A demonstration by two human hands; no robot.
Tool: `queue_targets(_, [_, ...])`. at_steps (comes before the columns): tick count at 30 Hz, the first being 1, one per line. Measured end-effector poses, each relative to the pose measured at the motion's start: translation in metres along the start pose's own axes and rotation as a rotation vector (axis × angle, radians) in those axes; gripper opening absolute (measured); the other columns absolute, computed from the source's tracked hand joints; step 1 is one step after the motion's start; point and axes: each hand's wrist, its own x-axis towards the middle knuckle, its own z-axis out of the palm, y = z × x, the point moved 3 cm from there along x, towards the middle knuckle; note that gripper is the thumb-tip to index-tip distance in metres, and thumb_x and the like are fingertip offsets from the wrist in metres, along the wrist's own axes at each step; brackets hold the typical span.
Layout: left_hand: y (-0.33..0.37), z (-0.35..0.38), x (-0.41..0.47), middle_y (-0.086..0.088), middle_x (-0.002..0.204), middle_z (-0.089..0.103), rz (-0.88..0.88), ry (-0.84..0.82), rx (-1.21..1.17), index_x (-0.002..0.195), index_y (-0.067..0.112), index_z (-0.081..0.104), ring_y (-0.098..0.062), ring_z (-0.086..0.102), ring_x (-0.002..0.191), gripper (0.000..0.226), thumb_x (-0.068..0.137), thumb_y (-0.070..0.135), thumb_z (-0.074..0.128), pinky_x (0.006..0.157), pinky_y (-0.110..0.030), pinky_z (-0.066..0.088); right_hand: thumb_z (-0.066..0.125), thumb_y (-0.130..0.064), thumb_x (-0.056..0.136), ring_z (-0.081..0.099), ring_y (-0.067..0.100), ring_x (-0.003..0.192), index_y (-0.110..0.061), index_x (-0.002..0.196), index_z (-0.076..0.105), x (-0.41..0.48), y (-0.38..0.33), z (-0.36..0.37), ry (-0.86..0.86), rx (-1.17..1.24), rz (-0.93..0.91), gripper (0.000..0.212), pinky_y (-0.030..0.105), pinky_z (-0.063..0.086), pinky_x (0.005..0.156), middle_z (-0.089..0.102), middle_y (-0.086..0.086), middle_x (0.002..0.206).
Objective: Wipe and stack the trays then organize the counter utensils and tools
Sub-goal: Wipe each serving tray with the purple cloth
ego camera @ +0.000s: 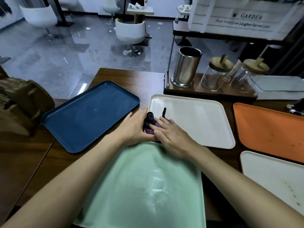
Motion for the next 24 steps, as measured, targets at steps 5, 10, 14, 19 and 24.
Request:
queue_targets(5, [-0.011,0.007,0.003,0.000,0.171,0.001,-0.061,-0.179,0.119,0.162,0.035,0.001,-0.008,-0.006,0.156,0.126,0.059,0.099,0.039,0.127,-0.041,-0.003,0.005,-0.047,0.104,0.007,0.012,0.153,-0.039,0.154,0.035,-0.016,-0.001,-0.004,0.000,-0.016,0.038,0.059,0.039,0.003,0.125,0.018,-0.008,0.167])
queue_targets(10, [-0.011,0.006,0.003,0.003,0.171,-0.005,-0.068,-0.205,0.142,0.162,0.037,-0.001,-0.007,-0.010,0.155,0.125,0.064,0.097,0.046,0.127,-0.038,-0.006,0.015,-0.045,0.108,-0.003,0.008,0.154,-0.036,0.158,0.024,-0.048,0.017,-0.012,0.022,-0.076,0.185,0.052,0.035,-0.003,0.125,0.008,-0.006,0.168])
queue_targets(14, [-0.013,0.007,0.004,0.004,0.170,-0.008,-0.071,-0.214,0.168,0.162,0.037,-0.005,-0.008,-0.010,0.156,0.123,0.068,0.095,0.049,0.127,-0.040,-0.006,0.011,-0.058,0.103,-0.009,0.008,0.154,-0.034,0.160,0.016,-0.082,0.051,-0.022,0.021,-0.087,0.385,0.062,0.035,-0.006,0.125,0.000,-0.004,0.169])
queue_targets(19, [-0.014,0.010,0.008,0.009,0.170,-0.004,-0.037,-0.215,0.159,0.163,0.030,-0.004,-0.010,-0.009,0.156,0.122,0.073,0.090,0.052,0.127,-0.046,-0.003,0.015,-0.056,0.105,-0.004,0.012,0.155,-0.030,0.160,0.018,-0.101,0.076,-0.032,0.105,-0.061,0.546,0.061,0.036,-0.002,0.124,0.004,0.001,0.169])
queue_targets(24, [-0.019,0.013,0.010,0.014,0.169,-0.002,-0.034,-0.232,0.136,0.163,0.028,-0.002,-0.011,-0.008,0.156,0.127,0.068,0.092,0.051,0.127,-0.046,-0.004,0.011,-0.064,0.101,-0.004,0.018,0.155,-0.026,0.161,0.011,-0.094,0.092,-0.038,0.108,-0.141,0.662,0.072,0.040,-0.003,0.124,0.001,0.008,0.169])
